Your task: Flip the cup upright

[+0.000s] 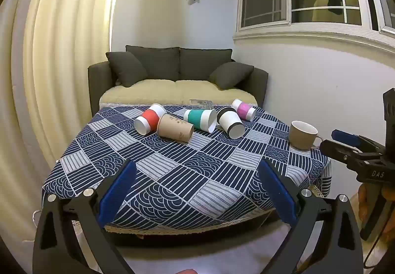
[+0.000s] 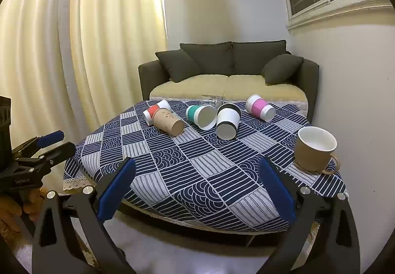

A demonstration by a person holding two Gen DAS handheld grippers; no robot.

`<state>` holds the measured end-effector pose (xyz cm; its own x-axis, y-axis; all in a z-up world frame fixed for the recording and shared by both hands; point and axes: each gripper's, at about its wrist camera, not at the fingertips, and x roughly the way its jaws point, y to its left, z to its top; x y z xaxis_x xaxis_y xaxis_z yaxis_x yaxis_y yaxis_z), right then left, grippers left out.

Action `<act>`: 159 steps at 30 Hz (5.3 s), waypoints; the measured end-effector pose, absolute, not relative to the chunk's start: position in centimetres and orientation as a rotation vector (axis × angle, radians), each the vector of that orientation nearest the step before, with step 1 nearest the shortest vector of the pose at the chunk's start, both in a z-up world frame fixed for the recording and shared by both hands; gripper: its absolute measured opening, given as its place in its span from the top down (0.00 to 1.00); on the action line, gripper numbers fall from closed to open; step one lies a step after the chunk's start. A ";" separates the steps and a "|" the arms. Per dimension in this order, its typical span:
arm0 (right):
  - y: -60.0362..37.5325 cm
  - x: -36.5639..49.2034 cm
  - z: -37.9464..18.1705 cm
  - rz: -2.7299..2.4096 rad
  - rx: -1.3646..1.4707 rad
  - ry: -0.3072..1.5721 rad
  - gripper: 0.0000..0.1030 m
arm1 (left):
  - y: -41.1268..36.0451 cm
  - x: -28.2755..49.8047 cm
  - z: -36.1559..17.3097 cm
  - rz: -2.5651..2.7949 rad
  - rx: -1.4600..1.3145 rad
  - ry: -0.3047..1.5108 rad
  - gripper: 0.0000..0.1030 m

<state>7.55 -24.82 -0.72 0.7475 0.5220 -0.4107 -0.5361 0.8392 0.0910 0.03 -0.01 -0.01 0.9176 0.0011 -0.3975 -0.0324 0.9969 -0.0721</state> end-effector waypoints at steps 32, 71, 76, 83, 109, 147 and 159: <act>-24.4 8.2 -1.0 0.576 -0.041 0.468 0.05 | 0.1 0.6 -0.5 0.022 -0.082 0.437 0.06; -14.4 43.1 -6.1 0.444 -0.012 1.288 0.05 | 2.4 19.9 -2.2 -0.166 -0.302 0.728 0.06; -14.0 44.9 -7.1 0.435 -0.013 1.337 0.08 | 2.6 20.1 -3.6 -0.180 -0.327 0.755 0.06; -13.1 46.0 -7.9 0.410 -0.060 1.357 0.30 | 3.0 20.3 -4.6 -0.175 -0.351 0.774 0.06; -13.3 37.8 -3.4 0.478 -0.116 1.323 0.38 | 3.3 17.0 -4.5 -0.140 -0.326 0.749 0.06; -9.7 28.1 -9.0 0.632 0.104 1.459 0.35 | 2.4 10.2 -6.0 -0.117 -0.306 0.804 0.06; -14.2 26.8 -3.7 0.716 0.214 1.337 0.30 | 2.1 10.4 -6.0 -0.113 -0.316 0.807 0.06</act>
<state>26.84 -14.19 -3.66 0.0576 0.5842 -0.8096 -0.3501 0.7712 0.5316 10.38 2.15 -5.98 0.6885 -0.2185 -0.6915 -0.0206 0.9472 -0.3199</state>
